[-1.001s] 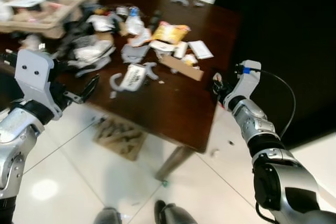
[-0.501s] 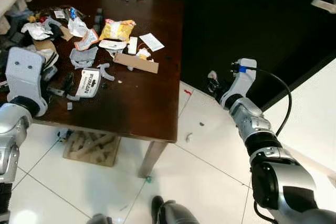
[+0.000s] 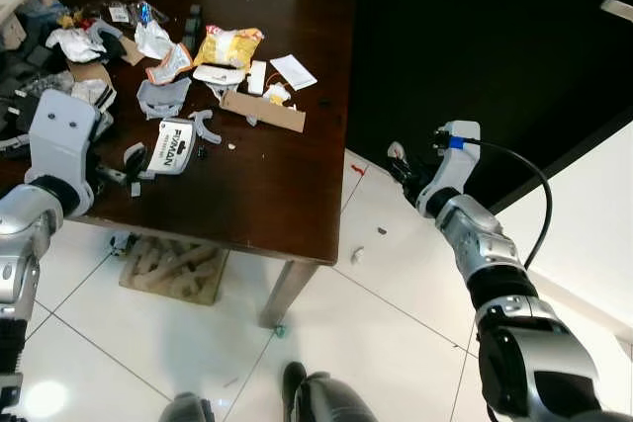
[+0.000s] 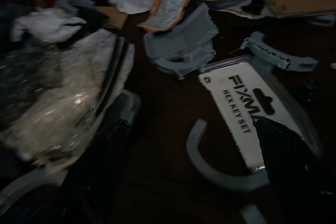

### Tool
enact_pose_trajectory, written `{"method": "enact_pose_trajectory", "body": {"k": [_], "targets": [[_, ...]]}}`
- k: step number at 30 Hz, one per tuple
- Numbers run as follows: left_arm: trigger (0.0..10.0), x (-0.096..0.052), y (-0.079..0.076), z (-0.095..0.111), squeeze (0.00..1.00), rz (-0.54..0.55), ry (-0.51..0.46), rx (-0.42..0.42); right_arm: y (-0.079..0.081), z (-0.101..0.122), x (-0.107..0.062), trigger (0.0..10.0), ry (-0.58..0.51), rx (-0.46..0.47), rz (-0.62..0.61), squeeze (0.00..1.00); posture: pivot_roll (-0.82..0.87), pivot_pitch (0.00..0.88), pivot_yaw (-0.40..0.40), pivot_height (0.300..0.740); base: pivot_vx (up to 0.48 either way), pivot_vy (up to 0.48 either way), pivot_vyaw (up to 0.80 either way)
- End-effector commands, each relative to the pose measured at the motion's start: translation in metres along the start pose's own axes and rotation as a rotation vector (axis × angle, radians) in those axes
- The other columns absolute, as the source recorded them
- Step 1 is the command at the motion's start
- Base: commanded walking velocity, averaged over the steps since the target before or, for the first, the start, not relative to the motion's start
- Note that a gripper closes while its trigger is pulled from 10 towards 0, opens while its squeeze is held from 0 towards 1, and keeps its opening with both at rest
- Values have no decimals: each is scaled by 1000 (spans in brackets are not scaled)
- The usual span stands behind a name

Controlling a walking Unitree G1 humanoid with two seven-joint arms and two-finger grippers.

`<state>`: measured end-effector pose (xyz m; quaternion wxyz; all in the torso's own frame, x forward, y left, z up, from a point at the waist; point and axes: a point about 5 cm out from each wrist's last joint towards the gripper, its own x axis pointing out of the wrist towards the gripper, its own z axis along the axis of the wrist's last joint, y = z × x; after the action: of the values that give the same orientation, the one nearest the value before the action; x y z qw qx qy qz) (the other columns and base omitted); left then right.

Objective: Picking trash to rubbish bin

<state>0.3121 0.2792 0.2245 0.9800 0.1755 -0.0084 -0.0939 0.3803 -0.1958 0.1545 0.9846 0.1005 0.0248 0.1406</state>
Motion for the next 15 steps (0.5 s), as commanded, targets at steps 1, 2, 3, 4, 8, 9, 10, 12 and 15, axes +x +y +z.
{"method": "enact_pose_trajectory", "body": {"k": [1,2,3,4,8,9,10,12,15], "targets": [[10000,3,1,-7,0,-6,53,-14,-9,-3,-7,10000,24,-11,-16,0,143,310,-153,740,0,0,0],[10000,3,1,-7,0,-6,53,-14,-9,-3,-7,10000,24,-11,-16,0,143,310,-153,740,0,0,0],[10000,6,1,-10,0,10,69,-33,-9,-3,-8,10000,26,-14,-16,0,136,319,-156,740,0,0,0],[10000,8,2,-12,0,19,78,-46,-9,-3,-8,10000,28,-16,-15,0,136,319,-156,740,0,0,0],[10000,17,-2,-9,0,11,25,-171,-10,-2,-11,10000,32,-2,-10,0,124,339,-159,740,0,0,0],[10000,18,-3,-8,0,7,18,-199,-10,-2,-11,10000,33,-1,-10,0,121,342,-161,740,0,0,0],[10000,19,-3,-7,0,4,14,-215,-10,-2,-12,10000,33,-2,-11,0,119,343,-162,740,0,0,0],[10000,22,-5,-8,0,-1,21,-256,-10,-2,-13,10000,37,-2,-12,0,115,346,-164,740,0,0,0],[10000,26,-8,-9,0,-8,46,-290,-10,-2,-14,10000,44,-2,-13,0,109,348,-167,740,0,0,0]]}}
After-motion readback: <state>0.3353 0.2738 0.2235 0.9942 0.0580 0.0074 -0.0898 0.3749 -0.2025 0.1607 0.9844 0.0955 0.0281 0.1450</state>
